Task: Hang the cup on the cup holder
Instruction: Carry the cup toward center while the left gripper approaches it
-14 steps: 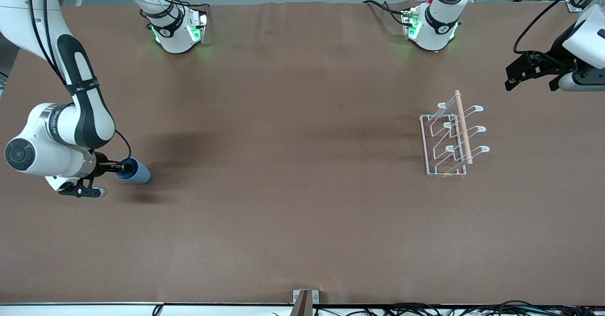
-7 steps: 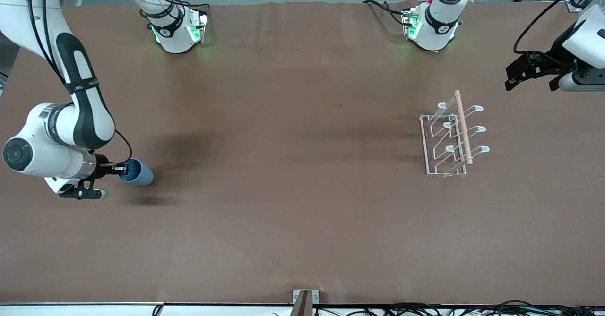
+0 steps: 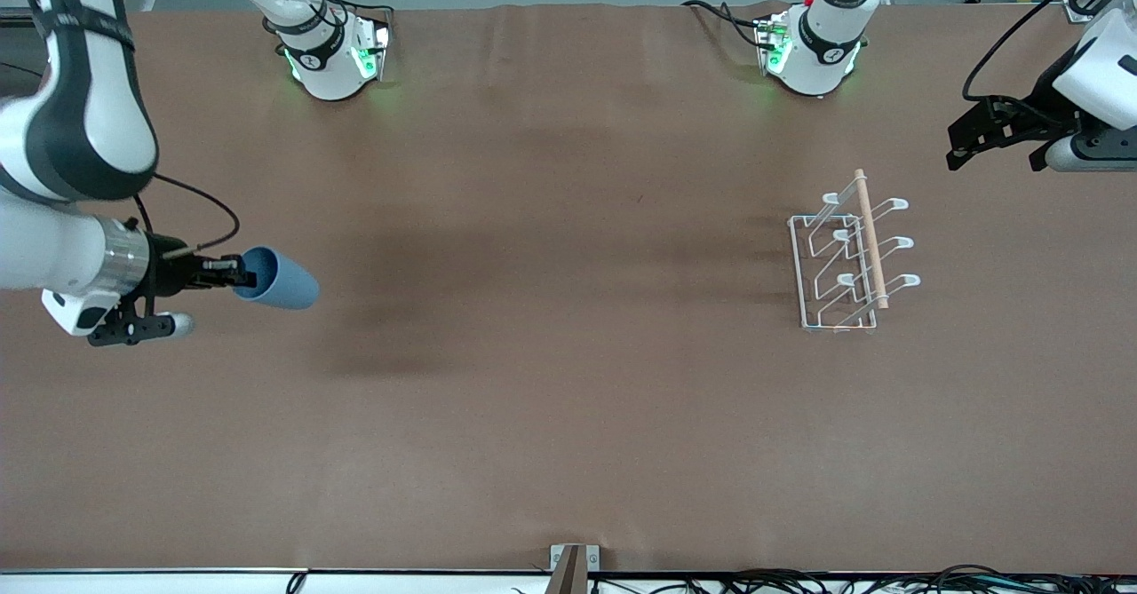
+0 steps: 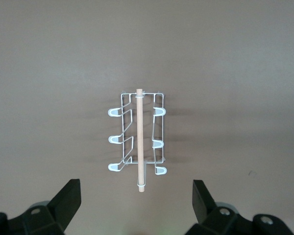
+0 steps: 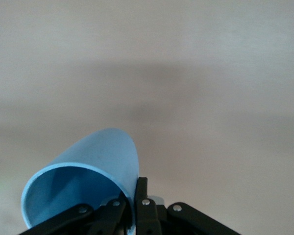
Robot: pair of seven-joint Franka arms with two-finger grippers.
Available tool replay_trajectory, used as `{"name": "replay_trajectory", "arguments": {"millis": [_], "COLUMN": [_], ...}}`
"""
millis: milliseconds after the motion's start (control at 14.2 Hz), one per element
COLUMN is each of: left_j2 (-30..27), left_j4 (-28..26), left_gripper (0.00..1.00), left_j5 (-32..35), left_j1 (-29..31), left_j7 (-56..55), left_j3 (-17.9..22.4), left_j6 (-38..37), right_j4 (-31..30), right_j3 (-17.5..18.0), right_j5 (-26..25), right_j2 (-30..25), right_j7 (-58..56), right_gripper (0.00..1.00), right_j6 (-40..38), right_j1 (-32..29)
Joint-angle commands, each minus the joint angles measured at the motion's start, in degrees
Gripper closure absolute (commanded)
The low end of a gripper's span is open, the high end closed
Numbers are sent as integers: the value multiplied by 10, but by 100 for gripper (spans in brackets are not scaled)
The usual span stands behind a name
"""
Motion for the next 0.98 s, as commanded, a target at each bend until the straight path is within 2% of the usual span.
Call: {"name": "replay_trajectory", "arguments": {"millis": [0,211,421,562,773,913], "left_j2": [16,27,39,44,60,68], "left_j4": [15,16,17,17,36,55], "left_gripper": [0,0,0,0,0,0], "left_j5": [4,4,4,3,2,2], "left_j1": [-17,-26,-27,-28,-29,-31], "left_j7": [0,-1,-2,-2,-2,-1], "left_j3": [-14,-54,-111,-142,-184,-210], "left_j6": [-9,-2,3,8,11,11], "right_j4": [31,31,32,29,25,24], "right_j3": [12,12,12,11,11,11], "right_j5": [99,277,365,448,500,513], "right_j2": [7,9,10,12,14,21], "right_j7": [-18,-57,-56,-55,-54,-46], "right_gripper": [99,98,98,98,98,86], "right_j6": [-26,-20,-13,6,5,1], "right_j1": [13,42,90,107,128,147]}}
